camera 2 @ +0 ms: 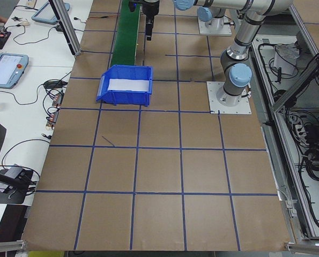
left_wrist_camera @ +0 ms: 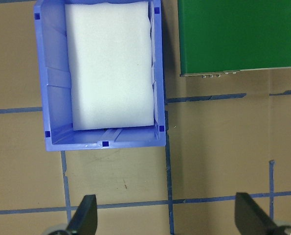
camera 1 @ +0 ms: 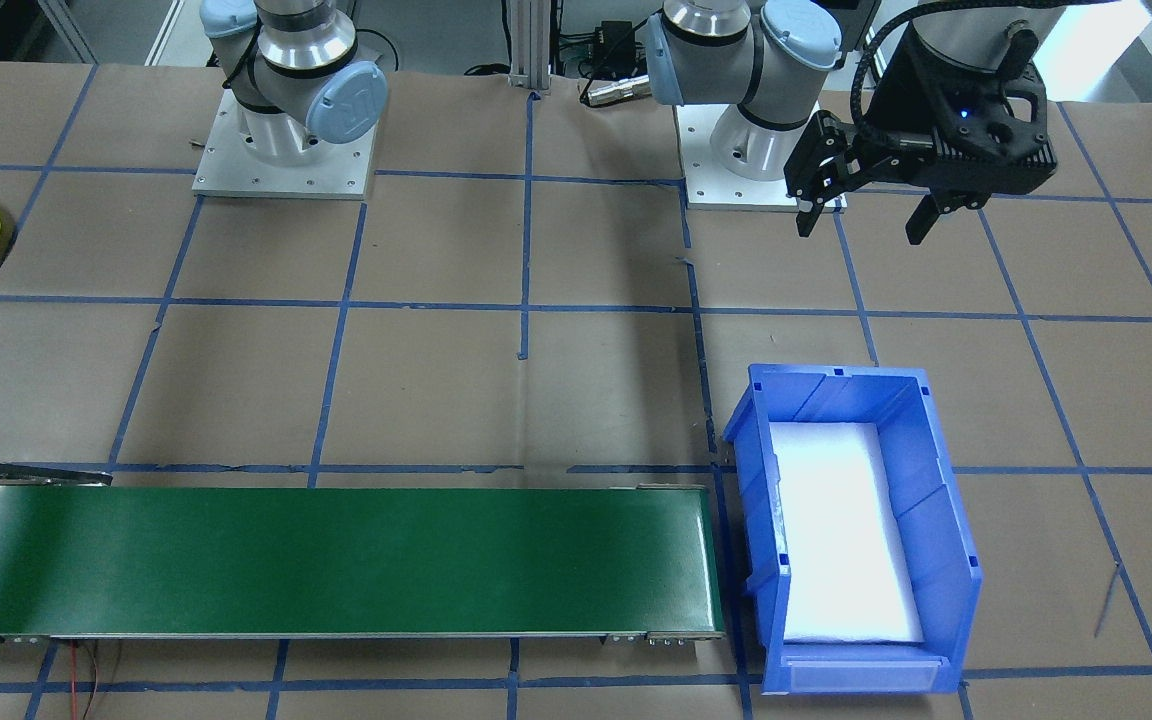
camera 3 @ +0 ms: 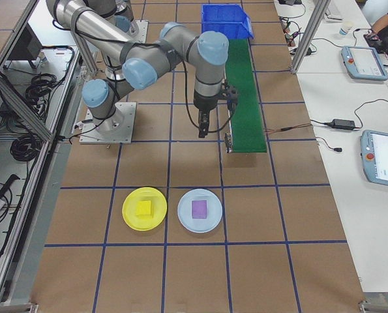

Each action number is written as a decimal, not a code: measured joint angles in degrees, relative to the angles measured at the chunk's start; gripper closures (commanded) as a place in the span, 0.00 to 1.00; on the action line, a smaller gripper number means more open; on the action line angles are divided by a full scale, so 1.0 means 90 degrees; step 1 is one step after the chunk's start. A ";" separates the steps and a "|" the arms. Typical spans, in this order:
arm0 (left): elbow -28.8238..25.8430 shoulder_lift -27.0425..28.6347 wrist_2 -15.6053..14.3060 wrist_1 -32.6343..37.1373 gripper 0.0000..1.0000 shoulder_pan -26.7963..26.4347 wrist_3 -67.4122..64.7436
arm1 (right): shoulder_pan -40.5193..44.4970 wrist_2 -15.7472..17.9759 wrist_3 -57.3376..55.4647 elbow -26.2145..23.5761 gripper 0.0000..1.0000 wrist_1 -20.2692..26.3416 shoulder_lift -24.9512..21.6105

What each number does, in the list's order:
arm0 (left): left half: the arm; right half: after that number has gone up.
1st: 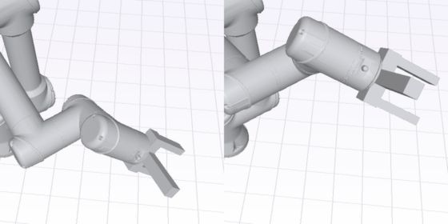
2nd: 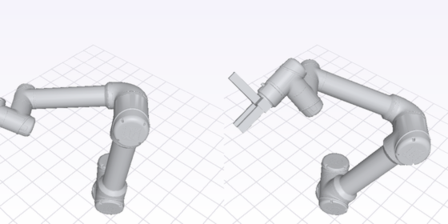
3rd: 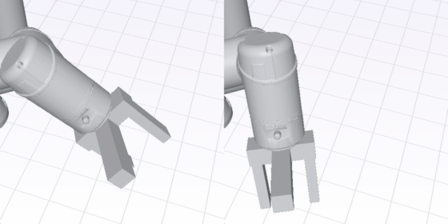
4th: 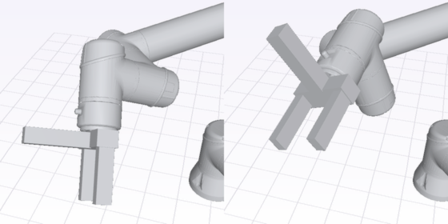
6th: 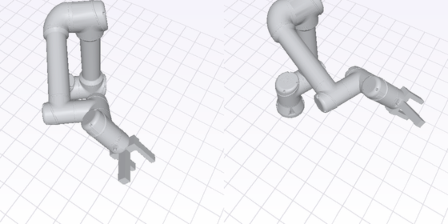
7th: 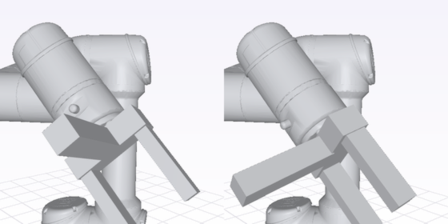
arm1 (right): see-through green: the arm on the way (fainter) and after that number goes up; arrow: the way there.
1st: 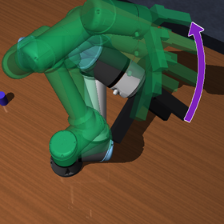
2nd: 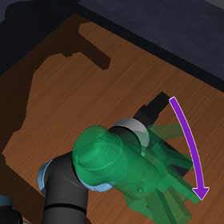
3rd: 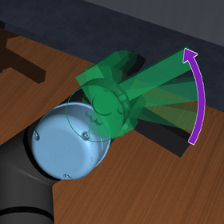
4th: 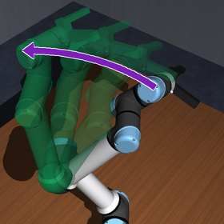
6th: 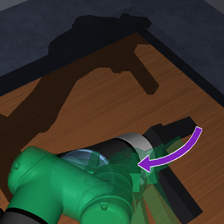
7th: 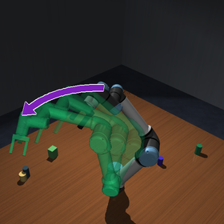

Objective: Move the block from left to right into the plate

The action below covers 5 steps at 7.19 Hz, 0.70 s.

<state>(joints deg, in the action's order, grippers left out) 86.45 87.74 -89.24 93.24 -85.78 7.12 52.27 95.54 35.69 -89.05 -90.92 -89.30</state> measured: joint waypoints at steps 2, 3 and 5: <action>0.0004 -0.0002 0.0011 0.0002 0.00 0.0001 -0.0001 | 0.0715 0.0012 -0.0485 0.0153 0.00 0.0378 -0.0277; 0.0004 -0.0003 0.0018 0.0002 0.00 0.0002 -0.0001 | 0.0852 -0.0040 -0.0510 0.0195 0.00 0.0428 -0.0362; 0.0004 -0.0003 0.0016 0.0002 0.00 0.0003 -0.0001 | 0.0978 -0.0255 -0.0569 0.0208 0.00 0.0444 -0.0431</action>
<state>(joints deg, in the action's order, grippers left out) 86.48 87.71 -89.09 93.25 -85.75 7.12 61.07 93.24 30.56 -87.18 -86.92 -93.18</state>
